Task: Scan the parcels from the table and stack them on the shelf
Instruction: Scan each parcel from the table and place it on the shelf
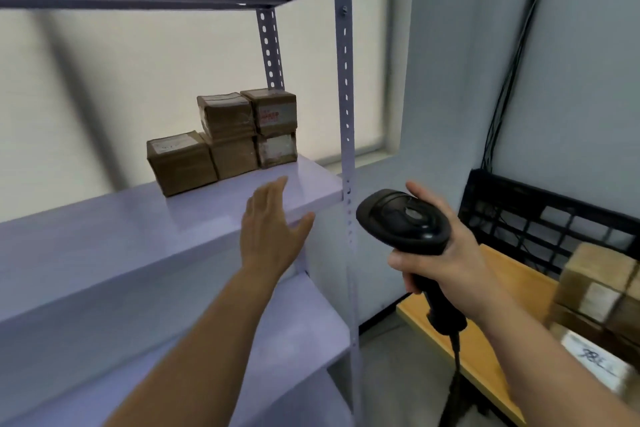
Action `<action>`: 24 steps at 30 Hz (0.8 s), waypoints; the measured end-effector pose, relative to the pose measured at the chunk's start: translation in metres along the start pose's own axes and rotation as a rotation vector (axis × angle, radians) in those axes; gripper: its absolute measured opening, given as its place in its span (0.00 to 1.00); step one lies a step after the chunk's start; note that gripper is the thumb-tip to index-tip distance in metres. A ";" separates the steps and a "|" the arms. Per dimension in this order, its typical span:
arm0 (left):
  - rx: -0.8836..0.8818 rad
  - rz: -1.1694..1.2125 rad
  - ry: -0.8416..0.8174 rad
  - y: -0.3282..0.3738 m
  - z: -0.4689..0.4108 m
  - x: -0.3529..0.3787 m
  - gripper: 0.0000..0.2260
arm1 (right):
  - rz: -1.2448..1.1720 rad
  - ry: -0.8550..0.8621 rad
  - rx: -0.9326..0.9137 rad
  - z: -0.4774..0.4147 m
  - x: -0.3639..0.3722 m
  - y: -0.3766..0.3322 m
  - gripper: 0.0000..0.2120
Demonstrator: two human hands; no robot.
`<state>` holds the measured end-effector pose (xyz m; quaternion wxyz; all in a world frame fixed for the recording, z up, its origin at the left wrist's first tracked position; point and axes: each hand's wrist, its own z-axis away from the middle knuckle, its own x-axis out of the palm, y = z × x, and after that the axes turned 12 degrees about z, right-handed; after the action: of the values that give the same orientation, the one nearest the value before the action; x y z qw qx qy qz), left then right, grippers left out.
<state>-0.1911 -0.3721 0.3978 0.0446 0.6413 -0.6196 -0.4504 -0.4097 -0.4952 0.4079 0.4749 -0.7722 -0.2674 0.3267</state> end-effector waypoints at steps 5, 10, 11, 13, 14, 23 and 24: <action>0.019 0.031 -0.104 0.045 0.062 0.055 0.31 | -0.005 0.019 0.025 0.055 -0.041 0.011 0.43; 0.030 0.090 -0.202 0.095 0.108 0.103 0.32 | 0.064 0.076 0.052 0.108 -0.084 0.014 0.44; 0.036 0.105 -0.223 0.105 0.115 0.113 0.33 | 0.070 0.089 0.065 0.118 -0.094 0.015 0.44; 0.042 0.119 -0.270 0.126 0.130 0.132 0.33 | 0.082 0.132 0.084 0.138 -0.116 0.020 0.46; 0.042 0.128 -0.299 0.136 0.136 0.141 0.33 | 0.104 0.162 0.085 0.148 -0.127 0.023 0.46; 0.089 0.220 -0.550 0.211 0.177 0.207 0.34 | 0.170 0.377 0.158 0.221 -0.204 0.031 0.47; 0.100 0.221 -0.573 0.217 0.177 0.214 0.34 | 0.178 0.403 0.163 0.227 -0.211 0.032 0.47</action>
<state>-0.5043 -0.5120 0.3151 -0.1148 0.4185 -0.6941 -0.5744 -0.7142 -0.5337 0.3557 0.5489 -0.8013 -0.0710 0.2270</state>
